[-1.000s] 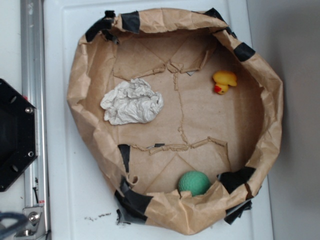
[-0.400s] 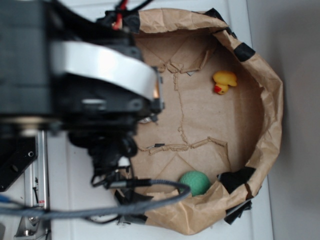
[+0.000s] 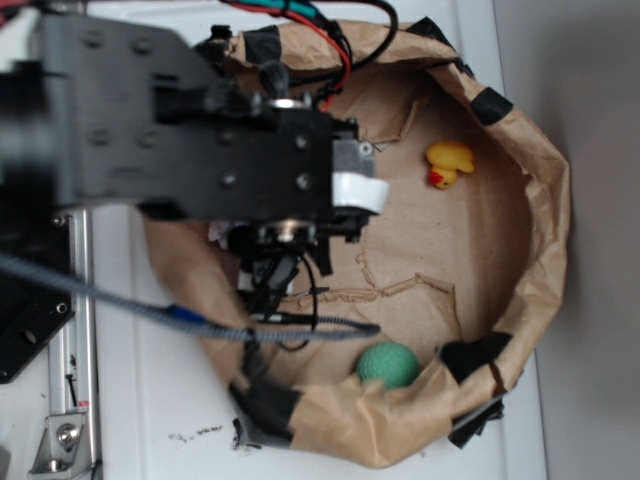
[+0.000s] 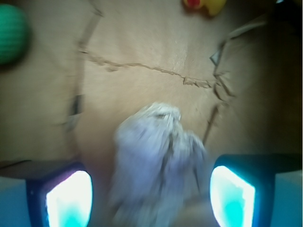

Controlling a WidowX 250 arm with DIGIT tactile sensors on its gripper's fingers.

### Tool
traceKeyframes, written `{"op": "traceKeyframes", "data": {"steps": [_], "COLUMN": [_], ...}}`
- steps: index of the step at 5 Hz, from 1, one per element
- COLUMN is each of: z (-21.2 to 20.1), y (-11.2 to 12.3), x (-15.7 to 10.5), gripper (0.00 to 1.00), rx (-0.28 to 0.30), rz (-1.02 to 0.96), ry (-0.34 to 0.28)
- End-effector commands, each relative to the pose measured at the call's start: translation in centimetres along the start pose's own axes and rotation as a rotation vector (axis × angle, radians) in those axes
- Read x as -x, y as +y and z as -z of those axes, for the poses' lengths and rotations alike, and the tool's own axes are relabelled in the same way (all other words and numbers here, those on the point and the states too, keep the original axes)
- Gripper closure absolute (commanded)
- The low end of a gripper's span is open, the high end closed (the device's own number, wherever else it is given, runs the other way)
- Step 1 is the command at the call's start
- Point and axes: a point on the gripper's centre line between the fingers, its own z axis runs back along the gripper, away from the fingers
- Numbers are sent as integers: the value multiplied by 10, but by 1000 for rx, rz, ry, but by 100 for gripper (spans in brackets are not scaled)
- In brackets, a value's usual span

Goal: Grab the white paper.

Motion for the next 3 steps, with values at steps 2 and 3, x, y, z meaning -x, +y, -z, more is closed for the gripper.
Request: {"op": "traceKeyframes", "data": {"steps": [2,3], "z": [33,-8], "y": [17,20], "x": [-5,-16], "gripper": [100,100], "rx": [40,10], "rz": [-30,-48], "ry": [-6,-87]}}
